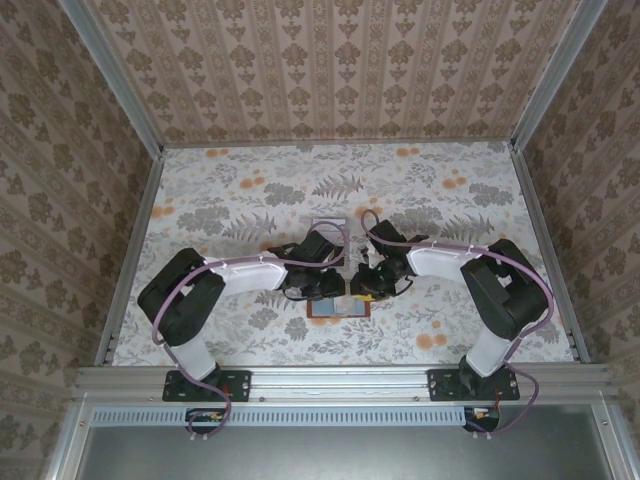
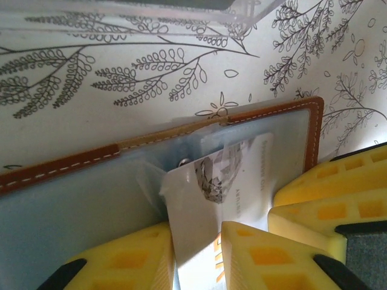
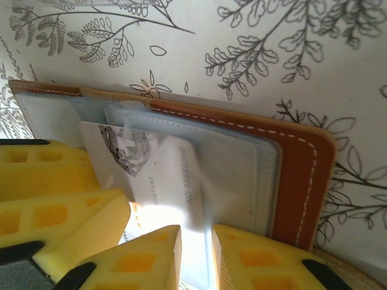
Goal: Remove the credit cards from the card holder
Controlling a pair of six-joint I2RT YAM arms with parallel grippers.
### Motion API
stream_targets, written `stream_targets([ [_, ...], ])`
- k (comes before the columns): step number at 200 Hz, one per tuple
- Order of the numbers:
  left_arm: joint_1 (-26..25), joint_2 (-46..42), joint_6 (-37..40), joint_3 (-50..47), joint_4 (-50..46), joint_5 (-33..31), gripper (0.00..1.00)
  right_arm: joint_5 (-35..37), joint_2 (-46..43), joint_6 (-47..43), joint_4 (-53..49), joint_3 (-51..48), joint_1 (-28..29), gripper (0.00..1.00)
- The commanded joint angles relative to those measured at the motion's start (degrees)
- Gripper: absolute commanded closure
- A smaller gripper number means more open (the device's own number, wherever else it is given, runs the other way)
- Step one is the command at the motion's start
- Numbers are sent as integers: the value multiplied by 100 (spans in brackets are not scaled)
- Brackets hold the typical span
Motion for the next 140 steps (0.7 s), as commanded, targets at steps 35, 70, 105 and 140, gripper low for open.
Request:
stream_targets([
  [35,36,-1,-112,-76,63,86,80,81,178,-56,-120,31,35,77],
  [70,43,-275,-23,-95,-244,-95,88,310,104,-123,-316,83,35,77],
  [105,78,-571,169,-125,-732,-300,91,500,6,-197,-514,143,35,77],
  [140,182,-871,497,-84,-1201,-399,93,587,-71,-244,-641,185,35,77],
])
